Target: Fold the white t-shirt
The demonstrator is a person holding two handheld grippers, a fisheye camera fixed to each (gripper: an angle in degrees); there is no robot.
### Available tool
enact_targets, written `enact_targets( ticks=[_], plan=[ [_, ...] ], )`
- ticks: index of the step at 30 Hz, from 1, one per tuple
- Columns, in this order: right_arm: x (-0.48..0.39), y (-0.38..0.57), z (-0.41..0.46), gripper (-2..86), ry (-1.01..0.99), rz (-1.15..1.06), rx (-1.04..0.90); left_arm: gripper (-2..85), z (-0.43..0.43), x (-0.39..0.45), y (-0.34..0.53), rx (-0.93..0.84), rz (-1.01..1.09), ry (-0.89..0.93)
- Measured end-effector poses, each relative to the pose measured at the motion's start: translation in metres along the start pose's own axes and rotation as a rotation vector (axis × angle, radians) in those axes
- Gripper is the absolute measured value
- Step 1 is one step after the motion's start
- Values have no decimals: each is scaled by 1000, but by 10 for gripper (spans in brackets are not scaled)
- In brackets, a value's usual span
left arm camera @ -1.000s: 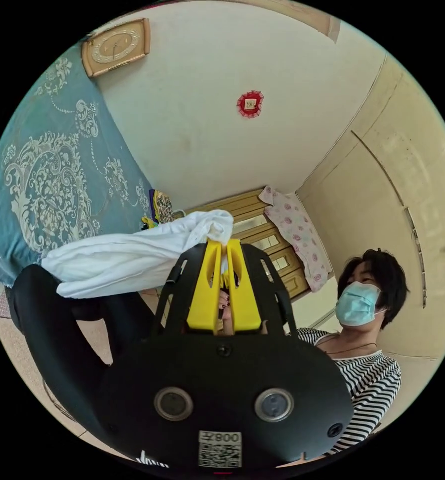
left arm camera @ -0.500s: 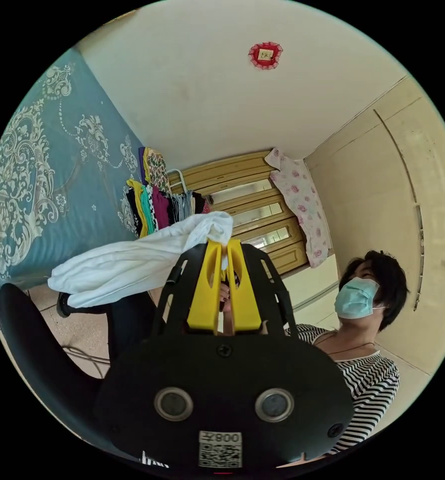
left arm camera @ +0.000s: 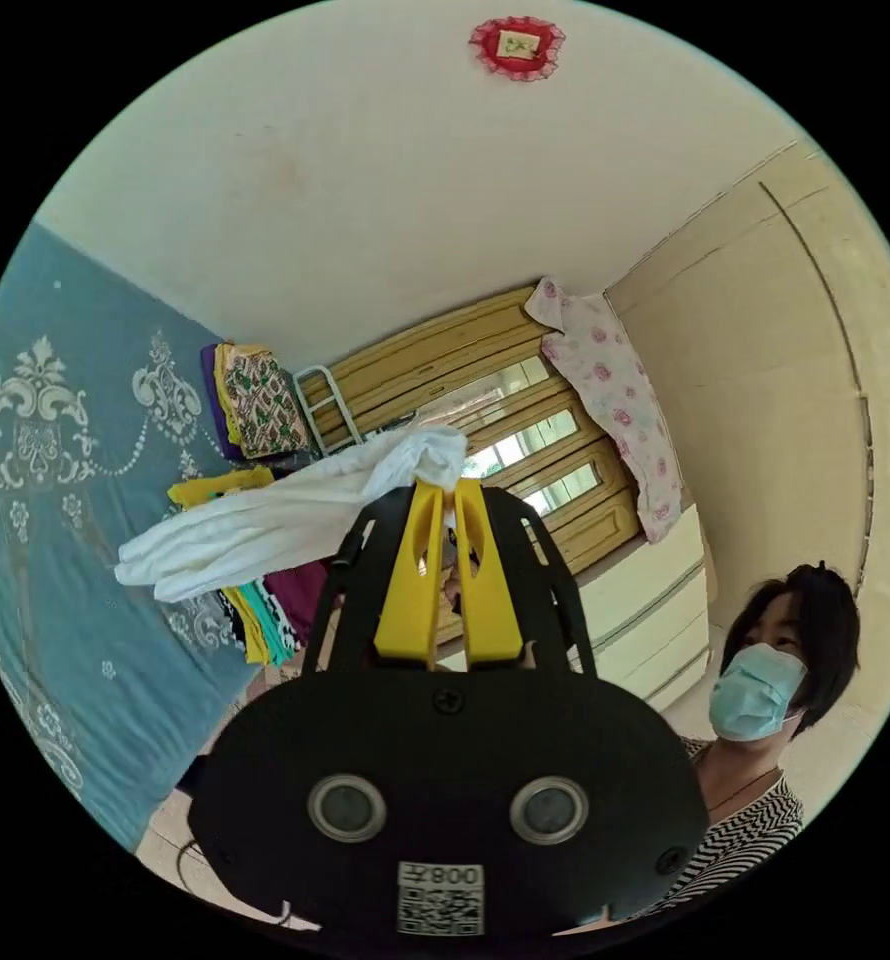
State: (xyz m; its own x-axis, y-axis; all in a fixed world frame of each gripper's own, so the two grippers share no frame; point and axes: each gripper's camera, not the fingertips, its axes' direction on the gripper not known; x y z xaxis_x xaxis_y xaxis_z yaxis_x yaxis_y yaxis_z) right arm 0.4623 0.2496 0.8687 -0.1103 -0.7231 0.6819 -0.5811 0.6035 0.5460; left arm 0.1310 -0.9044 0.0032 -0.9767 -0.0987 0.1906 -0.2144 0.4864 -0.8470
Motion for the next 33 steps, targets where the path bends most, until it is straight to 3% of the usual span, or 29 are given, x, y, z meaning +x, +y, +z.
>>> enact_targets(
  ticks=[4, 7, 12, 14, 17, 29, 33],
  plan=[
    [-53, -60, -44, 20, 145, -96, 20, 25, 54, -49, -27, -48, 115, 25],
    [-66, -70, -72, 20, 276, -84, -1, 25, 94, -123, -8, -105, 75, 32],
    [21, -26, -92, 21, 542, 220, -173, 26, 157, -302, 70, -259, -152, -60],
    [57, 0, -93, 22, 574, 346, -219, 27, 172, -391, 117, -339, -314, -118],
    [77, 27, -87, 22, 601, 421, -273, 27, 163, -450, 152, -349, -354, -114],
    [-35, -15, -99, 21, 708, 190, -247, 27, 120, -494, 169, -414, 29, -205],
    [-25, 10, -87, 22, 808, 235, -321, 27, 118, -543, 212, -515, 9, -287]
  ],
)
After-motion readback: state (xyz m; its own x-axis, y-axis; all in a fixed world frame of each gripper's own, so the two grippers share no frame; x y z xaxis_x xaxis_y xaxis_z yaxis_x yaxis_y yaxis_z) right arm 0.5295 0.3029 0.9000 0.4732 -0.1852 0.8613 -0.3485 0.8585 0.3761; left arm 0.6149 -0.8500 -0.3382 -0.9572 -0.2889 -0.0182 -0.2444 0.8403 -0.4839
